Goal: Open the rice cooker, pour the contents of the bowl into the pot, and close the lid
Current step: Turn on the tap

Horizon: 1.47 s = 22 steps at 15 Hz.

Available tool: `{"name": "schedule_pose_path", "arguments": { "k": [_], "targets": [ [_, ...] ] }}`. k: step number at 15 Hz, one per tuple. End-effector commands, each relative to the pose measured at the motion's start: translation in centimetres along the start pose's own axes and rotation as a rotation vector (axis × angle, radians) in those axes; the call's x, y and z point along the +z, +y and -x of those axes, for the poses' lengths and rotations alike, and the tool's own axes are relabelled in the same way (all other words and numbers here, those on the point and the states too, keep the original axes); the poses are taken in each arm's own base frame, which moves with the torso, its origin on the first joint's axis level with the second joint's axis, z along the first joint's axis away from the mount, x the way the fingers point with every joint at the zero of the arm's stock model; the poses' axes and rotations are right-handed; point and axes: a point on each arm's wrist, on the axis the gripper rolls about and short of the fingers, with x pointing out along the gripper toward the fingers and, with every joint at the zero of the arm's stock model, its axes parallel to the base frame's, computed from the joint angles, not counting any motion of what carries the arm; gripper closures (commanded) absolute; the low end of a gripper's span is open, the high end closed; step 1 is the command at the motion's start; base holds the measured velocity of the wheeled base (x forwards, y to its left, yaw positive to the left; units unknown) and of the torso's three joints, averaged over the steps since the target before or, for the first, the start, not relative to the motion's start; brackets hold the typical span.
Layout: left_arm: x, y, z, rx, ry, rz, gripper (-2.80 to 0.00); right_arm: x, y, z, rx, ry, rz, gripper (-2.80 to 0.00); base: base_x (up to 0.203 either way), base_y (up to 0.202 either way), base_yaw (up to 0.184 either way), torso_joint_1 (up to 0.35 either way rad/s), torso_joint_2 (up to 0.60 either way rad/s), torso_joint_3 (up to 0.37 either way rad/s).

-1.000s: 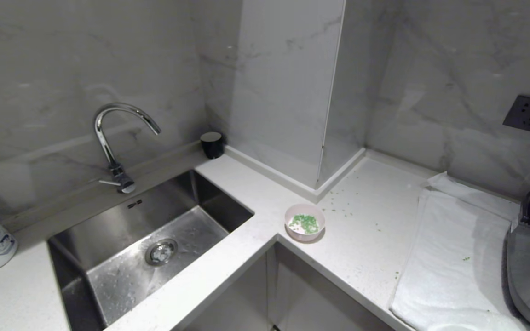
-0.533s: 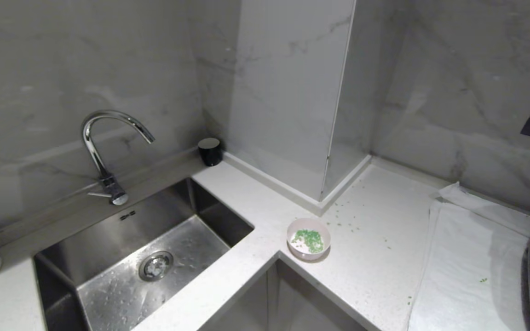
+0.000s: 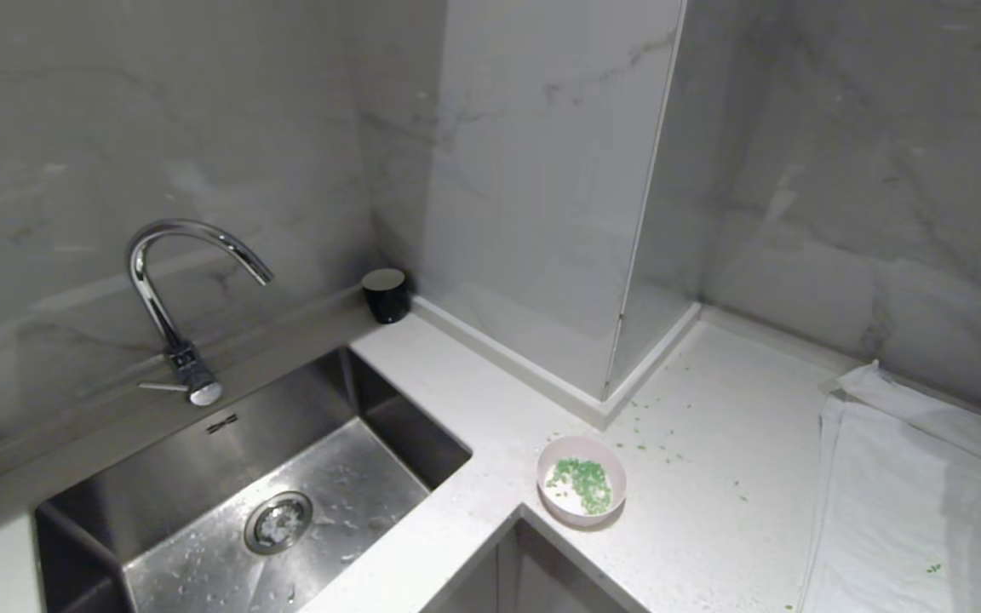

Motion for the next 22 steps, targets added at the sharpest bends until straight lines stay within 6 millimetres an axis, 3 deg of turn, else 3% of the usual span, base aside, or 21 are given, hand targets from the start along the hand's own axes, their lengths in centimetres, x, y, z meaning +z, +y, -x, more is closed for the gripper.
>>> {"name": "schedule_pose_path", "arguments": {
  "k": [1, 5, 7, 10, 13, 17, 22],
  "targets": [
    [0.0, 0.0, 0.0, 0.0, 0.0, 0.0, 0.0, 0.0, 0.0, 0.0, 0.0, 0.001, 0.0, 0.0, 0.0, 0.0, 0.0, 0.0, 0.0, 0.0],
    [0.4, 0.1, 0.1, 0.028, -0.005, 0.025, 0.0, 0.0, 0.0, 0.0, 0.0, 0.001, 0.0, 0.0, 0.0, 0.0, 0.0, 0.0, 0.0, 0.0],
    [2.3, 0.2, 0.0, 0.023, 0.017, 0.027, 0.0, 0.0, 0.0, 0.0, 0.0, 0.002, 0.0, 0.0, 0.0, 0.0, 0.0, 0.0, 0.0, 0.0],
    [6.0, 0.5, -2.3, -0.004, 0.13, 0.058, 0.0, 0.0, 0.0, 0.0, 0.0, 0.001, 0.0, 0.0, 0.0, 0.0, 0.0, 0.0, 0.0, 0.0],
    [9.1, 0.9, -6.4, 0.002, 0.237, 0.139, 0.0, -0.1, 0.0, 0.0, 0.0, 0.003, 0.0, 0.0, 0.0, 0.0, 0.0, 0.0, 0.0, 0.0],
    [10.8, 1.4, -13.3, 0.05, 0.406, 0.29, 0.0, 0.0, 0.0, 0.0, 0.0, 0.001, 0.0, 0.0, 0.0, 0.0, 0.0, 0.0, 0.0, 0.0],
    [9.3, 1.8, -22.1, 0.243, 0.586, 0.433, 0.0, 0.0, 0.0, 0.0, 0.0, 0.001, 0.0, 0.0, 0.0, 0.0, 0.0, 0.0, 0.0, 0.0]
  ]
}}
